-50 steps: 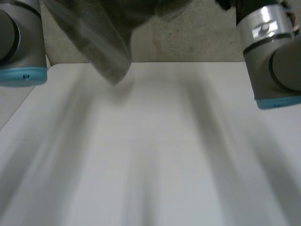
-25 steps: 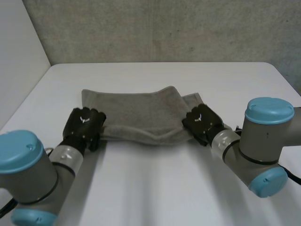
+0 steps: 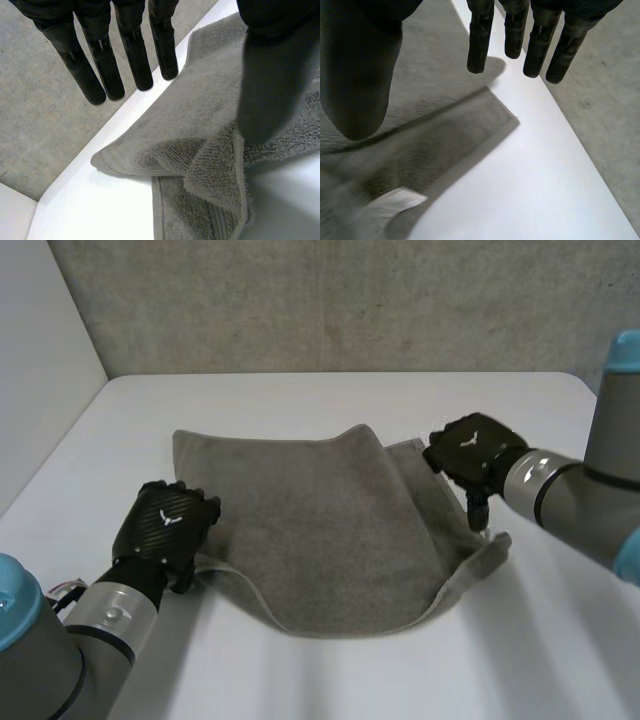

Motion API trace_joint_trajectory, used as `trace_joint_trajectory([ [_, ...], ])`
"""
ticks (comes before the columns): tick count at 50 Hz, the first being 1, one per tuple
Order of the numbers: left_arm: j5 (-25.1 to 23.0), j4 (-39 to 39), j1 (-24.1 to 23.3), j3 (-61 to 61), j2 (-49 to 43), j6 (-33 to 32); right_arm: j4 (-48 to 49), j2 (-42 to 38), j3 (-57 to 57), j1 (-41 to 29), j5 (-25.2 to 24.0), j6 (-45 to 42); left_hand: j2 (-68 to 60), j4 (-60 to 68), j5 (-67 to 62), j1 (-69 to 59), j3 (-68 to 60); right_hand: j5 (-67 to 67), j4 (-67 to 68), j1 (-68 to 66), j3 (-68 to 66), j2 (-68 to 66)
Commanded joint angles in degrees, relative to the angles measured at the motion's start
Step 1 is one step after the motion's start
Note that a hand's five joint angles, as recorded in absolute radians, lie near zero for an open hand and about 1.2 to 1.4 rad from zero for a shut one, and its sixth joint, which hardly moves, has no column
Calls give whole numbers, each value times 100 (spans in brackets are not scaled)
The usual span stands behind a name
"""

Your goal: Fold the towel.

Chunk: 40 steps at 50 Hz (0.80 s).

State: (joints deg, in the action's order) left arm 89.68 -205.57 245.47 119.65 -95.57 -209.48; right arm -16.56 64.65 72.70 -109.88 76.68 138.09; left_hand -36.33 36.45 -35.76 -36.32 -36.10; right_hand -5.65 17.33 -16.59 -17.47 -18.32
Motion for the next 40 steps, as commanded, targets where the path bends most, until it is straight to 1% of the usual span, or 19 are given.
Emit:
trace_joint_trajectory([
  [1,-3,184,89,-179,135,3,-76,-576,-406,125,23,33,913,-924,1856,912,889,18,-186,112,201,285],
  [4,-11,255,168,-223,135,3,-295,-673,-336,107,31,-19,1283,-1294,2226,1282,1259,-49,-119,45,133,218],
  [6,-64,316,229,-223,144,3,-497,-682,-144,133,-82,-28,1634,-1646,2578,1633,1611,-49,-119,45,133,218],
  [9,-108,369,247,-205,144,3,-497,-603,33,160,-92,-37,1686,-1698,2630,1685,1663,-49,-119,45,133,218],
  [12,-231,545,274,-188,135,3,-480,-383,350,221,-100,-46,1821,-1833,2764,1820,1798,-32,-136,62,150,234],
  [14,-362,781,370,-170,152,3,-471,28,691,422,-118,-81,1921,-1933,2865,1920,1898,35,-203,129,217,301],
  [15,-363,782,370,-170,152,3,-471,30,692,423,-118,-81,1922,-1934,2865,1921,1898,35,-203,129,218,302],
  [17,-477,1036,458,-153,196,21,-462,397,1103,642,-310,-133,2223,-2235,3166,2222,2200,119,-287,213,301,385],
  [18,-477,1037,458,-153,196,21,-462,399,1106,643,-311,-134,2225,-2236,3168,2224,2201,119,-287,213,302,386],
  [19,-547,1141,484,-135,248,47,-462,591,1323,721,-485,-160,2275,-2286,3218,2274,2251,152,-321,247,335,419],
  [20,-548,1142,485,-135,249,47,-462,593,1325,722,-487,-160,2275,-2287,3218,2274,2252,153,-321,247,335,419],
  [21,-591,1195,519,-118,301,56,-427,801,1560,818,-670,-169,2358,-2370,3302,2357,2335,153,-321,247,335,419],
  [22,-600,1204,554,-83,337,65,-331,978,1806,949,-820,-169,2476,-2488,3419,2475,2452,169,-338,264,352,436],
  [23,-600,1204,555,-82,337,65,-330,979,1809,951,-821,-169,2477,-2489,3420,2476,2454,170,-338,264,352,436],
  [25,-600,1186,642,23,416,91,19,1355,2351,1266,-1031,-204,2527,-2539,3470,2526,2504,203,-371,297,386,470],
  [28,-609,1177,660,49,434,118,215,1542,2608,1381,-1102,-230,2527,-2539,3471,2526,2504,237,-405,331,419,504],
  [30,-609,1169,678,49,425,196,599,1761,3089,1504,-1129,-327,2527,-2539,3471,2526,2504,203,-372,298,386,470],
  [36,-600,1107,695,23,328,329,1173,1779,3698,1592,-1129,-476,2527,-2539,3471,2526,2504,86,-254,180,268,352],
  [40,-583,897,687,49,48,390,1786,1648,4040,1592,-1120,-547,2461,-2472,3404,2460,2437,-82,-86,12,100,185],
])
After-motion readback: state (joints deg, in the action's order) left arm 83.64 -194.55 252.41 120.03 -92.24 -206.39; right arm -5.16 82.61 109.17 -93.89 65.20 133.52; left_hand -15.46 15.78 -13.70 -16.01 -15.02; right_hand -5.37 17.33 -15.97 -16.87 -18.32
